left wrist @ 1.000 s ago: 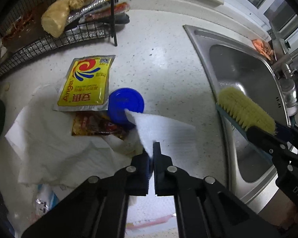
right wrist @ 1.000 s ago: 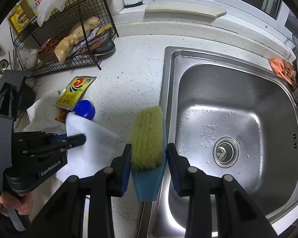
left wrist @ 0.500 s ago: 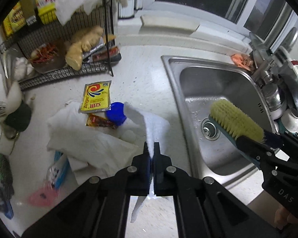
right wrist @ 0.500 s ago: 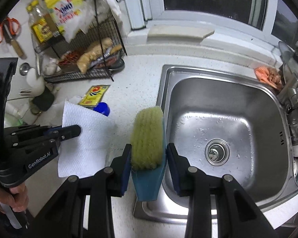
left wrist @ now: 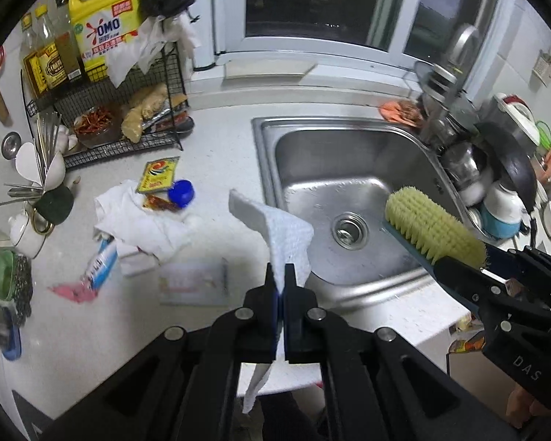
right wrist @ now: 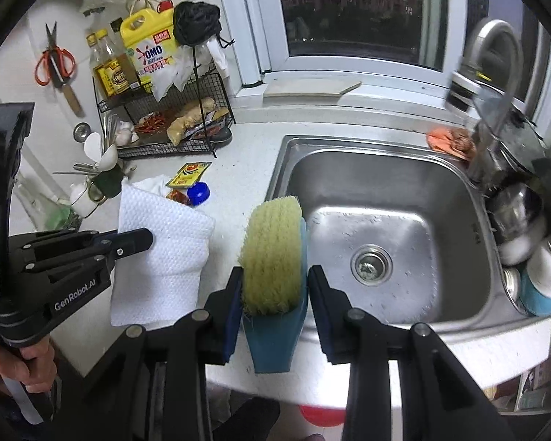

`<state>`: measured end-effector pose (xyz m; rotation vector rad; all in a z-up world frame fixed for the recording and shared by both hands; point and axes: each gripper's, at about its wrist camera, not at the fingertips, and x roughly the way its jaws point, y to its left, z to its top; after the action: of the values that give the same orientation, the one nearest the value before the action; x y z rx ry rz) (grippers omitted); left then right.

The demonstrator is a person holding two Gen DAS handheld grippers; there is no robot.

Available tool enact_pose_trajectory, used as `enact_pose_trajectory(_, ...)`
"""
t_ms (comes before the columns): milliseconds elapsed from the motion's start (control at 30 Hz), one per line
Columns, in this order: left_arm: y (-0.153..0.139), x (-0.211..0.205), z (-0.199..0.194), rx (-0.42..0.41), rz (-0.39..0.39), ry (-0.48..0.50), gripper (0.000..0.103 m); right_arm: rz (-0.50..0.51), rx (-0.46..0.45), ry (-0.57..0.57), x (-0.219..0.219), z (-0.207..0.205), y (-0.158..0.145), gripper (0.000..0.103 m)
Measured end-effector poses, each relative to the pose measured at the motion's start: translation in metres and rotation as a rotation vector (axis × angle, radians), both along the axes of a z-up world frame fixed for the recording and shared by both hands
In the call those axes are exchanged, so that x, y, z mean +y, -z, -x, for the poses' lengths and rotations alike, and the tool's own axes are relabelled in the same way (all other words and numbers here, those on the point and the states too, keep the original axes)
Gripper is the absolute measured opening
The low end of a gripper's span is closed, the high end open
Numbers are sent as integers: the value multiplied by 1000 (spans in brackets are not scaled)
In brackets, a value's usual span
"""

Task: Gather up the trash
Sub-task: 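Carry the paper towel and brush down over the red bin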

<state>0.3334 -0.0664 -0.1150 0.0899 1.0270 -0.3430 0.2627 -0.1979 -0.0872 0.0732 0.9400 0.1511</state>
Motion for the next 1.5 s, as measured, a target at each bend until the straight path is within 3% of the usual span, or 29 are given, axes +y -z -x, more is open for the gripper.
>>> enact_pose_trajectory(400,18,-63,101,39,-14,59,1,-21,45,60,-49,99,18,33)
enact_pose_trajectory(667,65,-101,161,128,-22,102,1,-21,117,102,-78,150,53,33)
enact_pose_trajectory(800,94,-114,172,181,-28,125,1,-18,172,124,-88,162,81,33)
enact_pose_trajectory(1000,151,-133,177,252,-41,177,1,-22,253,161,-103,166,134,33)
enact_pose_trajectory(1167,217,-143,173,308,-38,202,1,-34,285,193,-109,161,187,33)
enact_pose_trajectory(1500,374,-169,166,399,-36,241,1,-44,348,225,-120,144,334,33)
